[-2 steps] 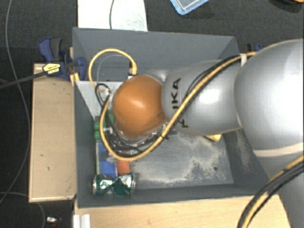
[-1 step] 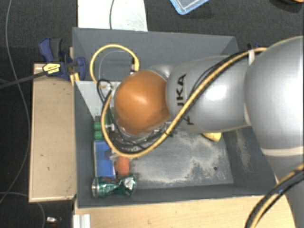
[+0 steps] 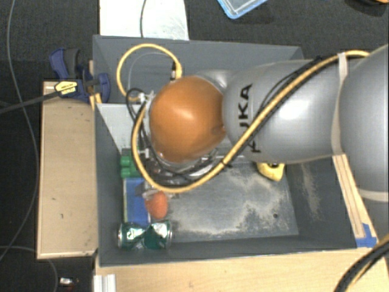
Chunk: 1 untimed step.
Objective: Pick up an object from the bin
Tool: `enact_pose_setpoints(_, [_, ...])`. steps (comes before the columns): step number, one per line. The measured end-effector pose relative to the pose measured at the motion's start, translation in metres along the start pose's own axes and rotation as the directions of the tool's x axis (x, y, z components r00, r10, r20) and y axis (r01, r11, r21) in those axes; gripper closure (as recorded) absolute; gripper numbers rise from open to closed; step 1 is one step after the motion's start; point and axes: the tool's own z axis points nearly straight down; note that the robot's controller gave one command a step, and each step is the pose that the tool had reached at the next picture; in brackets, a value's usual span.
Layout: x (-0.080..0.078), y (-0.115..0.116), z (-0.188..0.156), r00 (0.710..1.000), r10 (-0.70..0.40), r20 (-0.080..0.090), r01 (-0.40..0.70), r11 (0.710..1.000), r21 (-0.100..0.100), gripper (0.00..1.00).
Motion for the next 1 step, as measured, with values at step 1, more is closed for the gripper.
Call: enact_pose_setpoints(1, [-0.0004, -0.0003, -0.0251, 1.000, 0.004, 0.001, -0.004, 1.000, 0.000, 1.00])
